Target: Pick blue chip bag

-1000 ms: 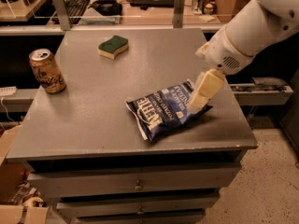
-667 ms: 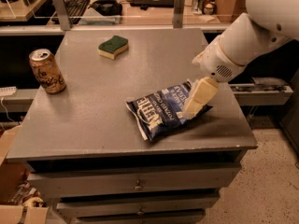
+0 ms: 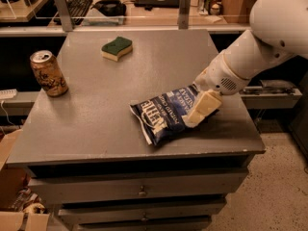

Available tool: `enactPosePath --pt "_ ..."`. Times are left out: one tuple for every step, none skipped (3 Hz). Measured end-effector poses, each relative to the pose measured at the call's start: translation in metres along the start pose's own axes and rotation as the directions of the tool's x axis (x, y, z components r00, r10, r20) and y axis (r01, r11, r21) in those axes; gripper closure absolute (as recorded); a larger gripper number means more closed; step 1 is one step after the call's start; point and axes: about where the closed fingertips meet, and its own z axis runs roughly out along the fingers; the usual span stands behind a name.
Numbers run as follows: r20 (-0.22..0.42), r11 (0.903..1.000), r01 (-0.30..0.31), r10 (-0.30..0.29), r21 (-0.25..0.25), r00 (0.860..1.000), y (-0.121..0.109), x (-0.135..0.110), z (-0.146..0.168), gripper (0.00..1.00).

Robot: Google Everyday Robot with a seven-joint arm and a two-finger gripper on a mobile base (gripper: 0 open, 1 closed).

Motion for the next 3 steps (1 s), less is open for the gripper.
enactPosePath --pt "0.016 1.0 -0.009 0.009 -0.001 1.0 0.001 -0.002 -0.001 0.42" --pt "0.04 0.9999 -0.007 0.007 0.016 0.999 -0.002 -0.009 -0.011 0.64" --pt "0.092 0.9987 -0.014 0.01 0.048 0.996 -0.011 -0.022 -0.027 0.88"
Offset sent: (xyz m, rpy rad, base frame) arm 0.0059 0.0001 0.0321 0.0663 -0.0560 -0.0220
